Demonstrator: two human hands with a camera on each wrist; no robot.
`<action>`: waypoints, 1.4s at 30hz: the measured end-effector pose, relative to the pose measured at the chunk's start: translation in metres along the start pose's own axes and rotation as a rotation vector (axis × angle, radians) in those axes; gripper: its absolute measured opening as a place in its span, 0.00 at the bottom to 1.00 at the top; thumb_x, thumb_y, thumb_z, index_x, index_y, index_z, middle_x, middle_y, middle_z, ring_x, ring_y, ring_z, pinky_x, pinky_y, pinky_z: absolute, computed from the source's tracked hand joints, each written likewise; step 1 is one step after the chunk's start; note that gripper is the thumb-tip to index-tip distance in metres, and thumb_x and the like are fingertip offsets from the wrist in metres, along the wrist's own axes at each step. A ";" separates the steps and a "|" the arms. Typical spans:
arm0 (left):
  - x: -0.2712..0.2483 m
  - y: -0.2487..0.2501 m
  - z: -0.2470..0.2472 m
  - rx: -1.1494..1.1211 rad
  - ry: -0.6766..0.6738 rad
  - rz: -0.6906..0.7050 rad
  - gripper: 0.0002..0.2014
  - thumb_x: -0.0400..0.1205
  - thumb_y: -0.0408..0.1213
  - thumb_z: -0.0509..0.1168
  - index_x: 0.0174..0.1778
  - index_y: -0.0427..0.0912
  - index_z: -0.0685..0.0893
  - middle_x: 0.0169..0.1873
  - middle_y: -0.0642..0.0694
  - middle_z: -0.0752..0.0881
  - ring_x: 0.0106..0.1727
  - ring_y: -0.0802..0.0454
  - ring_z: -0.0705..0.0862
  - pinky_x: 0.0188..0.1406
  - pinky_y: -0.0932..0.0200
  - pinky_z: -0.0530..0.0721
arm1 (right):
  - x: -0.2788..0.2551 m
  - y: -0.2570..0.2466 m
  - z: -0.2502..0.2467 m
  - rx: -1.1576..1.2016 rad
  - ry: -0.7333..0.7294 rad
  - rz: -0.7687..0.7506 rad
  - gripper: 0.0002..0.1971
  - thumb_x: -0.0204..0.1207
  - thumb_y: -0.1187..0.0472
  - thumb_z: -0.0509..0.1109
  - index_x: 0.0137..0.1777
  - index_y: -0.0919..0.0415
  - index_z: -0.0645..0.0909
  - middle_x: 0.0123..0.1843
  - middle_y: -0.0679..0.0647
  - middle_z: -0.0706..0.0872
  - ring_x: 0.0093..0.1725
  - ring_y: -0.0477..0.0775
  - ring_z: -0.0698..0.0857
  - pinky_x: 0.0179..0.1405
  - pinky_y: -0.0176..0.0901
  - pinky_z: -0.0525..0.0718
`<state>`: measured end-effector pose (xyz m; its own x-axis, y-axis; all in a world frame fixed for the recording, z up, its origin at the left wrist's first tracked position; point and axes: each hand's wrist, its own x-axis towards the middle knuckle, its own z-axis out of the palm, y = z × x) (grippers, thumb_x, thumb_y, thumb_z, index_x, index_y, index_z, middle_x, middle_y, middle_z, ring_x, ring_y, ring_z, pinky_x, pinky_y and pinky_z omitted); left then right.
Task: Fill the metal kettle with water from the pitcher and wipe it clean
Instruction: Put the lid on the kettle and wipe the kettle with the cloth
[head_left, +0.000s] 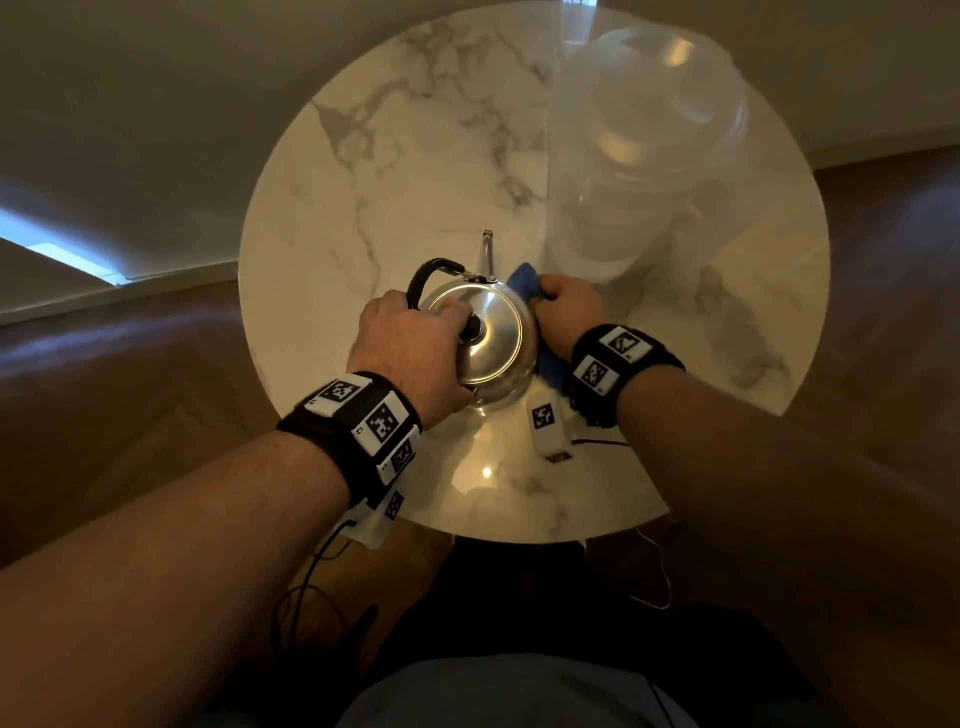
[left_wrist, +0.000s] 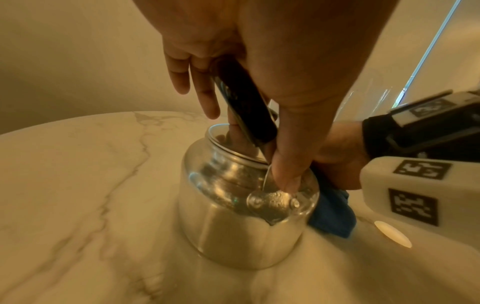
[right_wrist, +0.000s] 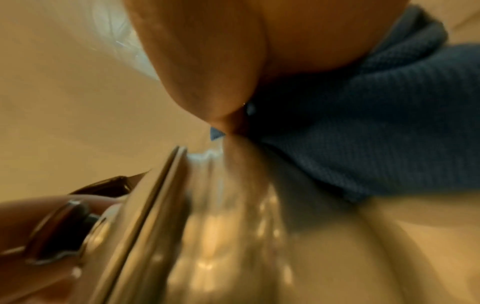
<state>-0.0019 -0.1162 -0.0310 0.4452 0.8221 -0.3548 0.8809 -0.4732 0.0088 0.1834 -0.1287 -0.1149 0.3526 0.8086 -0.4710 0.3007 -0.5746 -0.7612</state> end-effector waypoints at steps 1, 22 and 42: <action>0.000 0.000 0.000 0.013 0.001 0.006 0.36 0.66 0.60 0.78 0.70 0.60 0.75 0.52 0.46 0.85 0.63 0.40 0.74 0.56 0.49 0.78 | -0.002 -0.001 -0.004 -0.001 -0.006 -0.019 0.14 0.87 0.57 0.63 0.42 0.53 0.86 0.33 0.45 0.85 0.33 0.39 0.81 0.29 0.32 0.76; -0.021 0.013 -0.048 0.120 -0.048 0.321 0.18 0.79 0.43 0.63 0.66 0.54 0.78 0.72 0.57 0.77 0.61 0.47 0.81 0.54 0.50 0.85 | -0.086 0.024 -0.069 -0.052 -0.244 -0.237 0.04 0.85 0.53 0.70 0.52 0.48 0.86 0.41 0.42 0.89 0.39 0.34 0.85 0.38 0.29 0.76; 0.060 -0.033 -0.073 0.506 0.051 0.911 0.13 0.79 0.32 0.64 0.57 0.45 0.86 0.53 0.46 0.87 0.57 0.43 0.85 0.77 0.44 0.73 | -0.065 -0.003 -0.095 0.095 -0.121 -0.060 0.07 0.81 0.56 0.76 0.56 0.46 0.84 0.48 0.48 0.92 0.48 0.46 0.90 0.47 0.47 0.83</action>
<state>0.0072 -0.0284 0.0162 0.9241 0.0942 -0.3704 0.0430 -0.9886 -0.1440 0.2436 -0.1921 -0.0398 0.2251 0.8540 -0.4691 0.2309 -0.5145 -0.8258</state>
